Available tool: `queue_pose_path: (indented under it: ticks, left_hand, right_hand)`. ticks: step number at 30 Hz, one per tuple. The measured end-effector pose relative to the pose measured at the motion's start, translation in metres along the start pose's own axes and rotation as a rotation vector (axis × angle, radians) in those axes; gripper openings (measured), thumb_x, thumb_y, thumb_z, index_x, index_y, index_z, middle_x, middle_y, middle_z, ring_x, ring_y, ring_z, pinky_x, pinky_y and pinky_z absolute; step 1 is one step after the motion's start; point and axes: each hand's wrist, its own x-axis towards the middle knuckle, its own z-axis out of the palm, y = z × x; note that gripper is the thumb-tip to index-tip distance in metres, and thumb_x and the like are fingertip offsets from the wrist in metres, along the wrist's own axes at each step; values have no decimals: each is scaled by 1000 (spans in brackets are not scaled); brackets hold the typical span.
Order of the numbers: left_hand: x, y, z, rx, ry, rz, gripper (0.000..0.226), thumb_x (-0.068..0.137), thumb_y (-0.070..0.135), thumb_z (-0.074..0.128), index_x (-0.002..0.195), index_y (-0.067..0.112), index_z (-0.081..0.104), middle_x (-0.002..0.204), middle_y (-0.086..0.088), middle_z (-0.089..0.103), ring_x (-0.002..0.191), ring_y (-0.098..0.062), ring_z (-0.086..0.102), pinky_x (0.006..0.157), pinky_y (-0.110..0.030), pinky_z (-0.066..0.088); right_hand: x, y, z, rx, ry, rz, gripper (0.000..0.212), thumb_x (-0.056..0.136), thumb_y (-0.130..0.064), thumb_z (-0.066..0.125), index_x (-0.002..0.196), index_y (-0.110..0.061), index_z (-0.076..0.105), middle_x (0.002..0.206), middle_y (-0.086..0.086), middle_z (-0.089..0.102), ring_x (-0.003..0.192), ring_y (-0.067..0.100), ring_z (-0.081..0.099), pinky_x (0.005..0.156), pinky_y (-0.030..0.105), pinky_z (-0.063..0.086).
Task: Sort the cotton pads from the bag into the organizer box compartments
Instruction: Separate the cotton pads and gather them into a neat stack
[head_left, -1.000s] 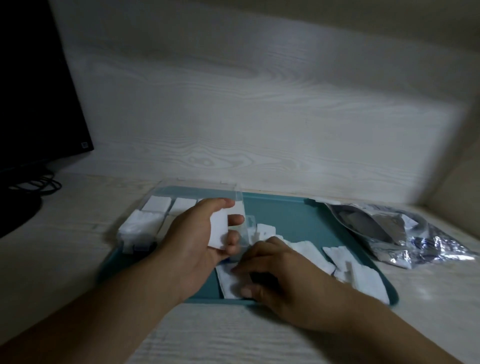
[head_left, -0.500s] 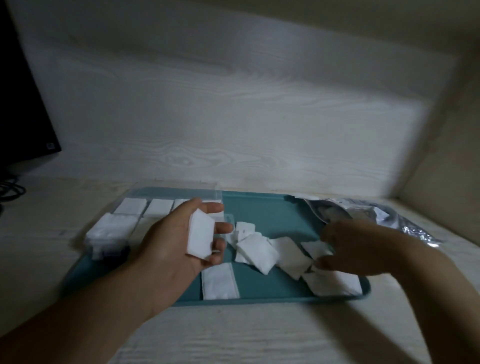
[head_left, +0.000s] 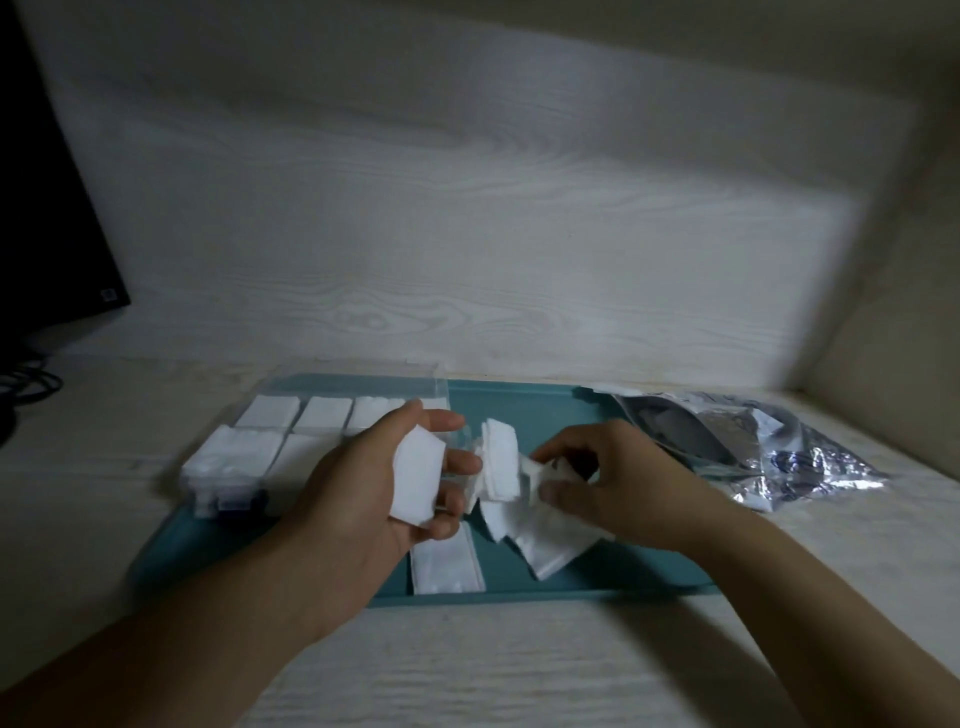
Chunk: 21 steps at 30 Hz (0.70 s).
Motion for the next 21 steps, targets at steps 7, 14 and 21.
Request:
queue_pose_path:
  ticks: [7,14,21]
  left_hand:
    - [0,0,-3,57,43,19,32,102,33,43,107,10,65,75,-14,66,48,-17,47,39,-21,28]
    - [1,-1,0,-25,-3,-68,41,100,45,42,105,10,64,76,-18,65,51,-21,52,42,-22,38]
    - [-5,-2,2,24,-32,-4,27,101,4,40,106,12,65,77,-16,66,53,-20,52,46,-23,35]
  right_hand:
    - [0,24,-19,-199,-221,203,53,78,-60,68,104,-13,67,90,4,70,76,15,64,81,35,52]
    - [-7,25,-31,-289,-299,203,26,76,-41,79,89,-22,68,63,-12,53,50,0,43,53,14,36]
    - [-8,23,-42,-221,-180,178,19,83,-38,74,77,-23,63,64,-9,60,50,-1,50,52,14,40]
